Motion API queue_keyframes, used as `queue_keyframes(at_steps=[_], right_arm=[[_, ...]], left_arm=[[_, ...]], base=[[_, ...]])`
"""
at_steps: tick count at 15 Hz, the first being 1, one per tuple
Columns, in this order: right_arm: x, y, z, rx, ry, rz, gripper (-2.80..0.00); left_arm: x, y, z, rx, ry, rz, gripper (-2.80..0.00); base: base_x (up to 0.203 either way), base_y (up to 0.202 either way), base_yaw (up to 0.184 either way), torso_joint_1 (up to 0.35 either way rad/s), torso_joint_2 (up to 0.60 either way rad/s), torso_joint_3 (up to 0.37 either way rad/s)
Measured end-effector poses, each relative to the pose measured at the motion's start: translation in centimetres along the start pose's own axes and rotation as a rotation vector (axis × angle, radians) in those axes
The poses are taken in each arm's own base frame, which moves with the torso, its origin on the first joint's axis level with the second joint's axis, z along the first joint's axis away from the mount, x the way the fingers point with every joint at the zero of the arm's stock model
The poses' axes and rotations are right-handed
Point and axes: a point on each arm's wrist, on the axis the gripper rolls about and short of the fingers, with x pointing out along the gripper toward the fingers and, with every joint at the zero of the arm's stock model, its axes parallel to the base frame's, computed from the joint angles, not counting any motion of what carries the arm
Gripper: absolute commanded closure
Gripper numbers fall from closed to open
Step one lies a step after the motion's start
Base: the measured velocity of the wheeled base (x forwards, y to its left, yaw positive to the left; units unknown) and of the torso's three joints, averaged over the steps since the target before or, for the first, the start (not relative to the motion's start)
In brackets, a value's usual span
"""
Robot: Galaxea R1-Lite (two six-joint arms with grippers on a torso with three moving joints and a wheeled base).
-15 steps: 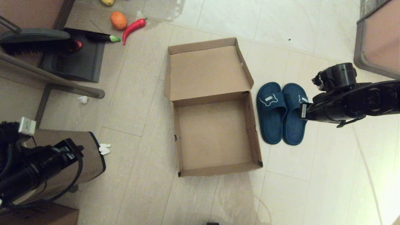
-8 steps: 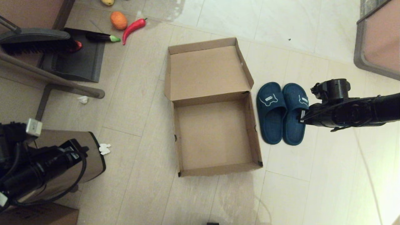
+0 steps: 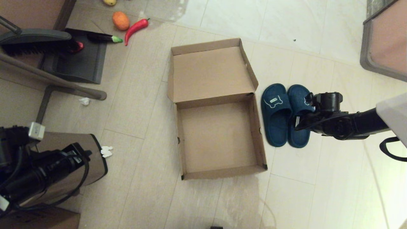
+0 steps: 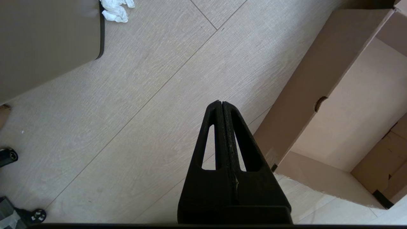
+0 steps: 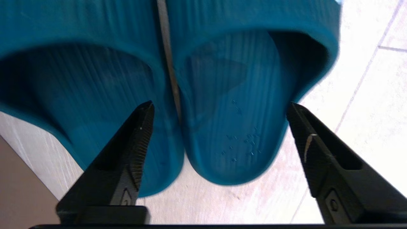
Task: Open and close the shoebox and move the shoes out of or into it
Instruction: Put the shoes into the shoe box
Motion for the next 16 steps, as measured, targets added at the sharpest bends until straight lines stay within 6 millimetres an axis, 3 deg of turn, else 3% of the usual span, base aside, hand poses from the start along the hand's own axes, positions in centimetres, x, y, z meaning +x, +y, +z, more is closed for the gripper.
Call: queue_keyframes(at_steps=[6,12,13,16], right_arm=[[0.8,0.3,0.5,0.019,-0.025,0.026,-2.8],[3.7,0.7,1.1,0.04,-0.127,0.033,-2.8],[4.1,0.9,1.2,0.041,-0.135,0.034,0.0],[4.7,1.2,1.2,0.04,-0.149,0.04,0.0]], left_arm=[[0.3,-0.1,0.1,0.001,0.0,0.0,0.0],[0.3,0.0,0.1,0.0,0.0,0.003,0.0],[0.3,0.0,0.1,-0.001,-0.001,0.004,0.0],[0.2,0.2,0.2,-0.004,-0.003,0.01,0.0]], base=[[0.0,0.0,0.0,0.0,0.0,0.0],[0.0,0.0,0.0,0.0,0.0,0.0],[0.0,0.0,0.0,0.0,0.0,0.0],[0.0,0.0,0.0,0.0,0.0,0.0]])
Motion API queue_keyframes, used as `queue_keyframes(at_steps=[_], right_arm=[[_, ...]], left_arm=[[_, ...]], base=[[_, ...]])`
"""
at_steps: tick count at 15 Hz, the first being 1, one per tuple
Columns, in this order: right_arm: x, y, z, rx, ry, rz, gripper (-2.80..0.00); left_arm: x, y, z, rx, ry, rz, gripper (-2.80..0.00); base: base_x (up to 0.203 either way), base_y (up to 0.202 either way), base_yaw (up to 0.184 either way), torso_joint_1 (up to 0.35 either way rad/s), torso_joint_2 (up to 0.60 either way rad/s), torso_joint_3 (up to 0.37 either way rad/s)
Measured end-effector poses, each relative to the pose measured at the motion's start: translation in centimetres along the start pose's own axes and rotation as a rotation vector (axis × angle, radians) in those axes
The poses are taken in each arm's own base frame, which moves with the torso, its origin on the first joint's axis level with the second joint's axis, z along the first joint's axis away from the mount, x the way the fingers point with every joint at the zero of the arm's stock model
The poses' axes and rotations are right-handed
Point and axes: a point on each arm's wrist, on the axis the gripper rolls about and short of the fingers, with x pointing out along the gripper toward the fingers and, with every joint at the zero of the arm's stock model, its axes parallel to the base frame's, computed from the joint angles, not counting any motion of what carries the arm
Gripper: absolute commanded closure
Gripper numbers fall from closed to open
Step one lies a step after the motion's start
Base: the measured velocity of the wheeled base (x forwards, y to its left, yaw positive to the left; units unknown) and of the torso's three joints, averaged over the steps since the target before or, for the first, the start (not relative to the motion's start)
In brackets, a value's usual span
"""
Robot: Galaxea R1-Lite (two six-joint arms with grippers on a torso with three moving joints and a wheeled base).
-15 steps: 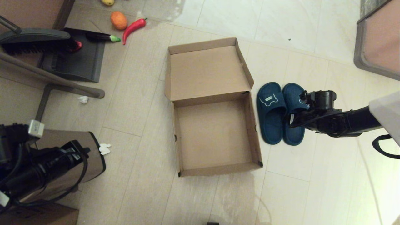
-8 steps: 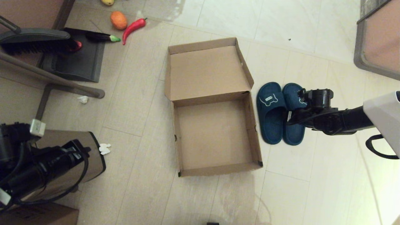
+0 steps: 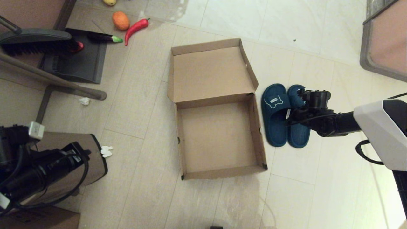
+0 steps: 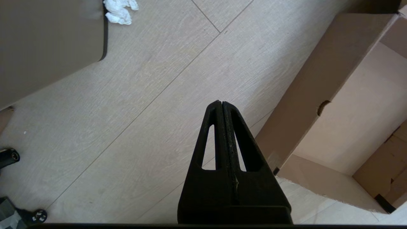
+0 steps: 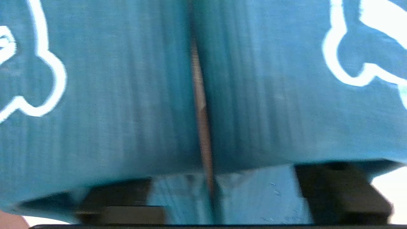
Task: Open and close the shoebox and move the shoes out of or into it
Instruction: Put the shoes into the shoe box
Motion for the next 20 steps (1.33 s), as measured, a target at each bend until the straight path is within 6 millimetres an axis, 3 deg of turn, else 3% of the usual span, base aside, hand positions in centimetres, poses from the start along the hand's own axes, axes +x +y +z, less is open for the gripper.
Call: queue_keyframes(at_steps=[6,11,13,16,20], right_arm=[[0.1,0.2,0.1,-0.003,-0.011,-0.004,0.0],[-1.8,0.6,1.3,-0.016,0.004,-0.022,0.0],[-3.8,0.7,2.6,-0.013,0.024,-0.02,0.0],[-8.6,1.0,6.4,0.035,0.038,-0.01,0.0],[-15.9,4.6,10.2,0.101,0.061,0.088,0.0]], left_arm=[[0.0,0.0,0.0,-0.001,0.0,0.001,0.0],[0.1,0.0,0.0,0.0,0.003,0.002,0.0],[0.1,0.0,-0.1,0.001,0.007,0.003,0.0],[0.4,0.1,-0.3,0.004,0.019,0.006,0.0],[0.4,-0.5,-0.9,0.02,0.039,-0.012,0.0]], base=[[0.0,0.0,0.0,0.0,0.0,0.0],[0.0,0.0,0.0,0.0,0.0,0.0],[0.0,0.0,0.0,0.0,0.0,0.0],[0.0,0.0,0.0,0.0,0.0,0.0],[0.0,0.0,0.0,0.0,0.0,0.0]])
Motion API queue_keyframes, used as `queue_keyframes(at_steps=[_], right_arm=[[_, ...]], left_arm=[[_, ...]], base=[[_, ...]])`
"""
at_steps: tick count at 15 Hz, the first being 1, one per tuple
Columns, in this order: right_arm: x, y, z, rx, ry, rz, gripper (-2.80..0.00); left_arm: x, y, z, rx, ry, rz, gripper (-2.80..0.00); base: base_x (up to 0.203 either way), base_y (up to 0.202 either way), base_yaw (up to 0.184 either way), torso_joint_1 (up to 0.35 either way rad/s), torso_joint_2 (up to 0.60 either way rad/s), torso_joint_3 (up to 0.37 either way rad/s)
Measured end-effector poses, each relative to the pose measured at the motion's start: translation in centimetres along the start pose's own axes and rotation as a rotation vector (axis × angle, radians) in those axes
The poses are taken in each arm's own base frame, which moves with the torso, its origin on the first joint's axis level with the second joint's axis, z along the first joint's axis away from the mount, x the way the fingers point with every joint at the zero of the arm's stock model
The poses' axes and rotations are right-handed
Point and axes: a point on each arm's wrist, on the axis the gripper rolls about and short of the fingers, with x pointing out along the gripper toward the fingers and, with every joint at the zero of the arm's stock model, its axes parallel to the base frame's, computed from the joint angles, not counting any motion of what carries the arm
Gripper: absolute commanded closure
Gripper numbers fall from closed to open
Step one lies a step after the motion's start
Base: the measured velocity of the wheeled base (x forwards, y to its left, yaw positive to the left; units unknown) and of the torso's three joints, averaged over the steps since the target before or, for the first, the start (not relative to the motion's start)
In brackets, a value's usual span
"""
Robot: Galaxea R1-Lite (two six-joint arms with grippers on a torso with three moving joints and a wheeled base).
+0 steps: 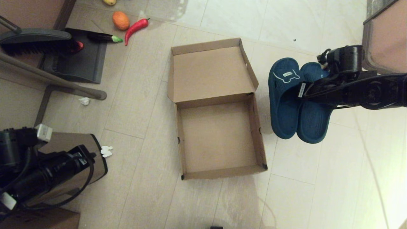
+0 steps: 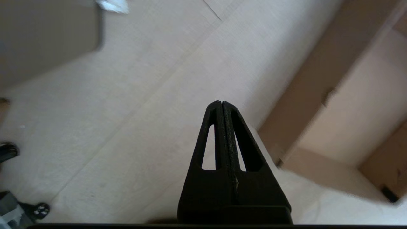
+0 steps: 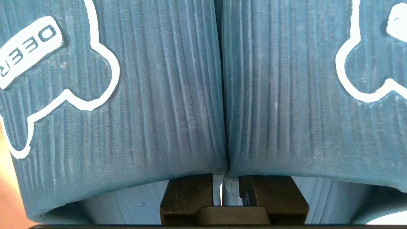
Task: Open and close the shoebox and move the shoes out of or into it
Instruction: Put the shoes into the shoe box
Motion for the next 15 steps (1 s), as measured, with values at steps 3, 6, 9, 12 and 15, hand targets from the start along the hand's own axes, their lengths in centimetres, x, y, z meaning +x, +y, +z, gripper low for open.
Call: queue_keyframes(at_steps=[3,6,9,12,15], right_arm=[[-4.4,4.7,0.1,-0.012,0.014,0.111,0.0],[-7.8,10.0,-3.3,-0.05,0.082,0.19,0.0],[-9.0,13.7,-7.8,-0.105,0.117,0.223,0.0],[-7.4,15.6,-11.2,-0.146,0.143,0.201,0.0],[-4.3,17.0,-14.6,-0.173,0.149,0.176,0.0]], left_arm=[[0.1,-0.2,0.0,0.005,0.001,-0.008,0.0],[0.2,-0.2,-0.1,0.011,0.006,-0.008,0.0],[0.2,0.1,0.2,0.004,-0.002,0.003,0.0],[0.3,0.3,0.3,-0.003,-0.009,0.013,0.0],[0.3,0.4,0.3,-0.003,-0.008,0.016,0.0]], base=[[0.0,0.0,0.0,0.0,0.0,0.0],[0.0,0.0,0.0,0.0,0.0,0.0],[0.0,0.0,0.0,0.0,0.0,0.0],[0.0,0.0,0.0,0.0,0.0,0.0],[0.0,0.0,0.0,0.0,0.0,0.0]])
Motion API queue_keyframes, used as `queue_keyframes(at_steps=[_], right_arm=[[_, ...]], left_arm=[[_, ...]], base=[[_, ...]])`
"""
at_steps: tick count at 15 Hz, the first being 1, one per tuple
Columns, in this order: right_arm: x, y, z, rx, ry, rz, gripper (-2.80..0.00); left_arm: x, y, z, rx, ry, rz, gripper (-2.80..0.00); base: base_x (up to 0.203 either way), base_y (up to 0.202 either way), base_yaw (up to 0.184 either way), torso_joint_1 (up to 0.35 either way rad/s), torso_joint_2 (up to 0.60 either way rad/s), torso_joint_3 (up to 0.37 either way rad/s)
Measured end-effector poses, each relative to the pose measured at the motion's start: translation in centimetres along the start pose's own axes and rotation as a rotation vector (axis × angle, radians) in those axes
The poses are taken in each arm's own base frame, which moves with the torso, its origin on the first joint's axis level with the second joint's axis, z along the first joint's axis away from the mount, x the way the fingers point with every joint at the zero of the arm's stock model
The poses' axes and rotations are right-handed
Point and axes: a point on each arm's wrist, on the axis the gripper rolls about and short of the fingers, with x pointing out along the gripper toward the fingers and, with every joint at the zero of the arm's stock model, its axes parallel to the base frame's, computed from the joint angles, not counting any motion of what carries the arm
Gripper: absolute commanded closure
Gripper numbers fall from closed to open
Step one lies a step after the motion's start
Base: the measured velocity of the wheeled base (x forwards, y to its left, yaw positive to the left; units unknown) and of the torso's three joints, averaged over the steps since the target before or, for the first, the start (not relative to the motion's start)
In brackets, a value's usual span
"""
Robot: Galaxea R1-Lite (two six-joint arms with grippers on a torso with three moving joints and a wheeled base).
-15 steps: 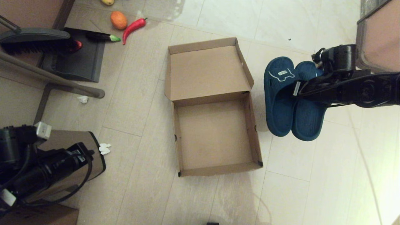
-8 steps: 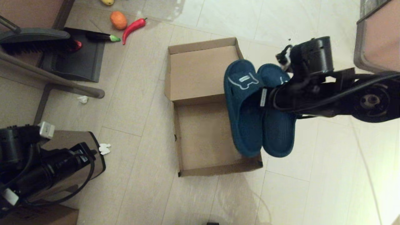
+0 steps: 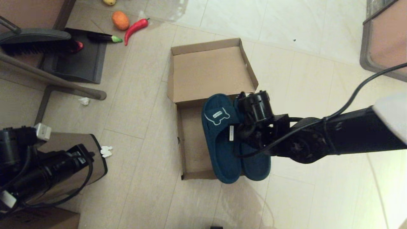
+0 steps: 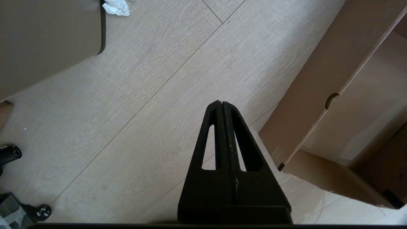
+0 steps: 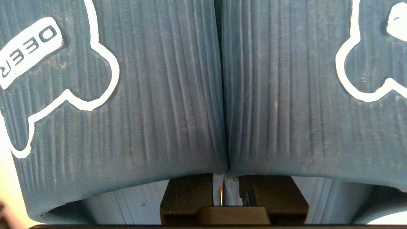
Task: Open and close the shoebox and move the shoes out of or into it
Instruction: Put the shoes into the shoe box
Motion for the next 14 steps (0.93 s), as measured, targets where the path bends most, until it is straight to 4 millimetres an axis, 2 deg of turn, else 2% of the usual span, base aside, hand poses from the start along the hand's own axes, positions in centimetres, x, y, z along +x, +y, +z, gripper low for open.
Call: queue_keyframes(at_steps=[4,7,10,14], right_arm=[[4.8,1.7,-2.2,-0.003,0.001,-0.006,0.0],[7.5,2.6,-3.2,-0.007,0.002,-0.011,0.0],[9.2,3.1,-3.5,-0.023,-0.016,-0.015,0.0],[10.7,3.2,-3.8,-0.029,-0.031,-0.033,0.0]], left_arm=[[0.1,-0.1,0.1,0.0,-0.001,-0.003,0.0],[0.0,0.0,0.1,0.0,-0.002,-0.002,0.0],[0.0,0.0,0.0,0.0,0.0,0.0,0.0],[0.0,0.0,0.1,0.003,-0.003,-0.002,0.0]], base=[[0.0,0.0,0.0,0.0,0.0,0.0],[0.0,0.0,0.0,0.0,0.0,0.0],[0.0,0.0,0.0,0.0,0.0,0.0],[0.0,0.0,0.0,0.0,0.0,0.0]])
